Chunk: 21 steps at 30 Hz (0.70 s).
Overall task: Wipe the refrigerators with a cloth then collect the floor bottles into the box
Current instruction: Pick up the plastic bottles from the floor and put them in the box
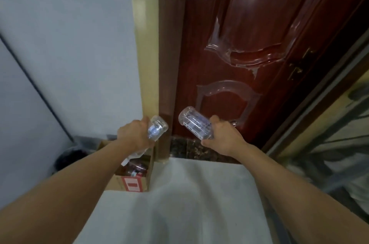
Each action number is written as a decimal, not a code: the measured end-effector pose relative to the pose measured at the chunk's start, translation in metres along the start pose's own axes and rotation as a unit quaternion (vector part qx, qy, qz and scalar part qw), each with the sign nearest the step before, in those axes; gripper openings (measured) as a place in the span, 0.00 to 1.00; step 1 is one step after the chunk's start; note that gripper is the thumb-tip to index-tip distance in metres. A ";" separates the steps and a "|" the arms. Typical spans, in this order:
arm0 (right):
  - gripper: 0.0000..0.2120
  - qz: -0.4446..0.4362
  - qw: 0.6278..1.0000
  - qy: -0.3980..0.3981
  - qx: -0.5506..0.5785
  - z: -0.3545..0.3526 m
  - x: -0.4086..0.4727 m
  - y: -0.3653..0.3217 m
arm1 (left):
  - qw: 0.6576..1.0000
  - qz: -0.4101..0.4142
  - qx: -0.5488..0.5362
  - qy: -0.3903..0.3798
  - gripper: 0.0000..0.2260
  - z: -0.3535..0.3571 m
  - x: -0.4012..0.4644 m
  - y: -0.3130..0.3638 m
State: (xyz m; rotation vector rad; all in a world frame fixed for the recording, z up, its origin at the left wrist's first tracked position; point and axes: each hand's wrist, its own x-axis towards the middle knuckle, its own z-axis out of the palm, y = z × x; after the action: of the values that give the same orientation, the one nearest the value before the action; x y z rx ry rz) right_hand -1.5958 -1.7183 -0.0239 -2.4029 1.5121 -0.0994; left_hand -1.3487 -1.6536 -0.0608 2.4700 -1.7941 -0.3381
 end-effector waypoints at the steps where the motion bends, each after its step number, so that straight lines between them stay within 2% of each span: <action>1: 0.25 -0.011 1.000 -0.008 -0.007 -0.001 0.016 0.002 | 1.000 -0.009 0.000 -0.001 0.30 -0.001 0.009 0.001; 5: 0.26 -0.062 0.997 -0.034 -0.018 -0.002 0.083 0.003 | 0.998 -0.055 -0.003 0.013 0.29 -0.004 0.045 -0.003; 10: 0.26 -0.159 0.985 -0.063 -0.024 0.003 0.173 -0.006 | 0.986 -0.165 -0.014 0.036 0.30 -0.002 0.082 -0.014; 16: 0.25 -0.264 0.956 -0.115 -0.053 0.009 0.256 -0.017 | 0.947 -0.302 -0.090 0.064 0.29 0.011 0.096 -0.007; 21: 0.28 -0.314 0.930 -0.181 -0.057 0.032 0.292 -0.038 | 0.907 -0.387 -0.162 0.044 0.26 0.025 0.089 -0.002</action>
State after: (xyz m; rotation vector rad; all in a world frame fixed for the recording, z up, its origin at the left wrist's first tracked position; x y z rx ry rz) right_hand -1.4264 -1.9561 -0.0730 -2.7138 0.5725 0.2888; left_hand -1.3261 -1.7353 -0.0976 2.7483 -0.5722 -0.4974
